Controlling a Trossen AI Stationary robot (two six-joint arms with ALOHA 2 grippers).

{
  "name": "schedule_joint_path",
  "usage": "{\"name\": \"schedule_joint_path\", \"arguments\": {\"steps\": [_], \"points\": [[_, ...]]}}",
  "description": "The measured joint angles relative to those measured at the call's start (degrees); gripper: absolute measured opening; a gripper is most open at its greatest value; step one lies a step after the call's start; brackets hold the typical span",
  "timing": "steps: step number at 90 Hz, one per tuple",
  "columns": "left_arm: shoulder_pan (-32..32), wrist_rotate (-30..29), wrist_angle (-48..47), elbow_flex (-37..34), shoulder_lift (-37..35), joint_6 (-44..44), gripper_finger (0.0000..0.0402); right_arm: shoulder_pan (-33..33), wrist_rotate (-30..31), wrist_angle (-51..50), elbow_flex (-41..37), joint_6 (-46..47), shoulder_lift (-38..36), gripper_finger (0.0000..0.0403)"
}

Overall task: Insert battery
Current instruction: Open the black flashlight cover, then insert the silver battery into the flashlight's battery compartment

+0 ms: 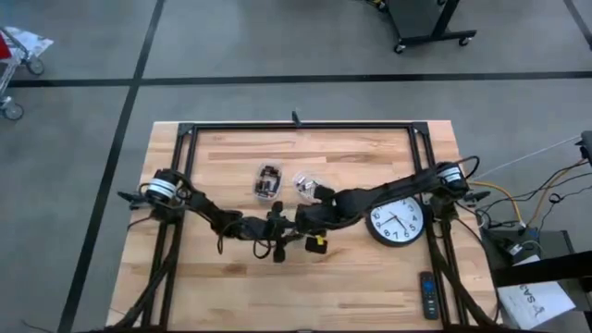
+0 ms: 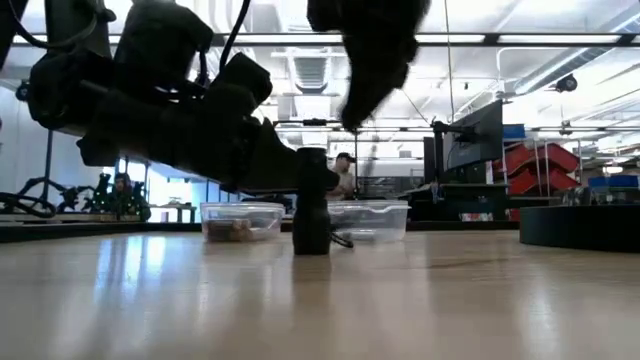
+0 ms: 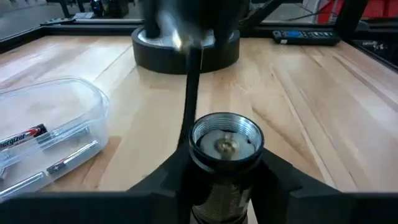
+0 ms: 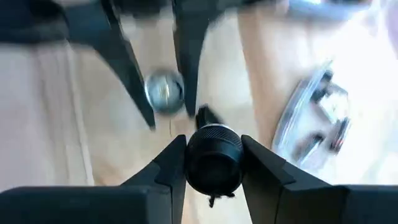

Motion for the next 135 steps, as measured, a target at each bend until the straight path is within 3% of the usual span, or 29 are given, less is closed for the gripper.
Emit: {"name": "schedule_joint_path", "arguments": {"steps": [15, 36, 50, 63, 86, 108, 120, 135], "points": [[-0.04, -0.31, -13.11, 0.02, -6.52, 1.14, 0.01, 3.04, -0.5, 10.67, -7.61, 2.42, 1.81, 0.0096], [-0.18, -0.75, -42.08, -0.14, -21.19, 0.93, 0.0097, 3.89, 2.09, 28.29, -13.12, 3.21, 3.73, 0.0104], [-0.17, -0.2, -61.8, -0.28, -30.92, -2.84, 0.0097, 3.19, 5.54, 37.27, -14.96, 1.73, 6.2, 0.0101], [-0.29, -0.16, -72.77, -0.31, -35.07, -8.66, 0.0097, 1.81, 7.07, 42.63, -14.86, -0.65, 10.77, 0.0105], [-0.44, -0.22, -61.51, -1.09, -30.67, -9.83, 0.0098, 0.66, 6.96, 43.07, -11.38, -0.13, 13.95, 0.0144], [-0.45, 0.23, -48.18, -1.1, -20.66, -7.37, 0.0099, 0.97, 6.94, 36.42, -11.32, -1.72, 7.74, 0.0164], [-0.45, 0.47, -46.64, -1.03, -16.89, -7.62, 0.0102, 1.27, 6.93, 30.03, -11.5, -1.37, 4.67, 0.0179], [-0.55, -1.71, -44.71, -0.79, -14.79, -7.53, 0.0101, 2.04, 7.04, 31.35, -11.38, -1.3, 2.49, 0.0199]]}}
